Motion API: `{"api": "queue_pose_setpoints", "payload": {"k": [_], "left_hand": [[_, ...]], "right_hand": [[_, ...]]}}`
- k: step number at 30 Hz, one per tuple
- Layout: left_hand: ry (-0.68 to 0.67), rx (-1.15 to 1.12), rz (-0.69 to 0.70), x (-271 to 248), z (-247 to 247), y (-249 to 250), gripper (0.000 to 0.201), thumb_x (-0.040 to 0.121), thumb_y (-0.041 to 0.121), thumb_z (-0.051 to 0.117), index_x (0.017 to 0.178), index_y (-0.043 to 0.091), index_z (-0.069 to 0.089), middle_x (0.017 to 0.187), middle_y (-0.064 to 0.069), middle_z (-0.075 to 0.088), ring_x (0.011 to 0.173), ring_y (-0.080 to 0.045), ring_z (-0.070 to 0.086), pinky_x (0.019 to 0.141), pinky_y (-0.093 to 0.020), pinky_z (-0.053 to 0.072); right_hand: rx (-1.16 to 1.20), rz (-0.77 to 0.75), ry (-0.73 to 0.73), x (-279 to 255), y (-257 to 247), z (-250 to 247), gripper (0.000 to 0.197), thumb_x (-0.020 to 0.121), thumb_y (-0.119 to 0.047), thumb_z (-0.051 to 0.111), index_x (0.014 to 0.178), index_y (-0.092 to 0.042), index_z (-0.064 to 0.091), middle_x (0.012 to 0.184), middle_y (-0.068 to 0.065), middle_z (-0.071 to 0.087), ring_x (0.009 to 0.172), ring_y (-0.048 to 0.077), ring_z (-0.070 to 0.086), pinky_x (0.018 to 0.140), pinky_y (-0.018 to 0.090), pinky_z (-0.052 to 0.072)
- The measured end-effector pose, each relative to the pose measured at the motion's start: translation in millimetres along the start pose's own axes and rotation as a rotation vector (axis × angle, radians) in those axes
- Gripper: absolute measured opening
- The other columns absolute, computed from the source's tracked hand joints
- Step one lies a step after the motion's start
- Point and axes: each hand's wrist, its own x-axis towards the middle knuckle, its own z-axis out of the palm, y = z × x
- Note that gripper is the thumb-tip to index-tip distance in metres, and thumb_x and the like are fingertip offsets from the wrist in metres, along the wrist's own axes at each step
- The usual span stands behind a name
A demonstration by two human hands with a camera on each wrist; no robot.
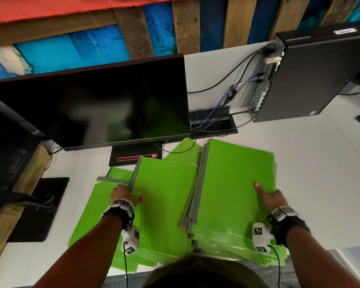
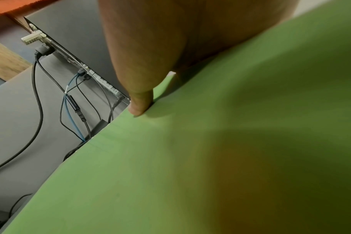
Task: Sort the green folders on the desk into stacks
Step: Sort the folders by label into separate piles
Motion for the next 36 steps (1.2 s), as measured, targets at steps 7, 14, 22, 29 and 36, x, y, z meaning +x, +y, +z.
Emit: {"api": "queue_pose_setpoints", "payload": {"k": [7,14,22,29,36], "left_hand": [[-0.138,-0.057,0.038,14.8,-5.4,-1.4,0.111,0.055,0.056,0.082,0.139,0.003,0.032,0.139,-0.016,0.045,0.129,-0.033,0.046,0.103,-0.042,0.044],[-0.198,-0.236,0.148,21.3,-8.5,-15.3,0.107,0.052,0.051,0.085,0.14,0.011,0.04,0.14,-0.011,0.051,0.126,-0.032,0.05,0.104,-0.042,0.044],[-0.131,-0.929,0.38,-19.2,-95.1,-60.3,0.049,0.074,-0.011,0.068,0.119,0.003,0.057,0.1,-0.022,0.071,0.069,-0.02,0.072,0.063,-0.038,0.06],[0.034,-1.054,0.664,-64.0,-195.0,-50.2,0.042,0.076,-0.011,0.066,0.105,0.018,0.063,0.096,0.006,0.075,0.075,-0.005,0.072,0.072,-0.03,0.06],[-0.084,-1.016,1.054,-124.3,-147.1,87.5,0.077,0.062,0.017,0.084,0.128,0.007,0.048,0.118,0.004,0.066,0.106,0.0,0.062,0.092,-0.022,0.05]], "right_hand": [[-0.004,0.008,-0.001,-0.6,-0.8,-0.4,0.086,0.073,-0.07,0.058,0.126,-0.003,0.052,0.123,0.024,0.06,0.109,0.04,0.059,0.093,0.044,0.048],[0.002,0.012,-0.001,-3.0,-2.3,-1.5,0.084,0.074,-0.068,0.059,0.127,-0.002,0.051,0.125,0.024,0.058,0.111,0.041,0.058,0.092,0.043,0.047],[0.01,0.006,-0.017,-5.7,-4.4,-3.3,0.082,0.076,-0.065,0.06,0.128,-0.002,0.049,0.128,0.024,0.057,0.113,0.041,0.057,0.093,0.042,0.045],[0.004,-0.002,-0.021,-9.1,-6.2,-4.7,0.083,0.078,-0.063,0.059,0.129,0.001,0.047,0.13,0.026,0.055,0.115,0.042,0.055,0.095,0.042,0.044],[0.018,0.003,-0.04,-11.3,-2.5,-6.3,0.083,0.079,-0.064,0.057,0.129,0.001,0.049,0.127,0.026,0.057,0.112,0.041,0.057,0.09,0.039,0.046]]}}
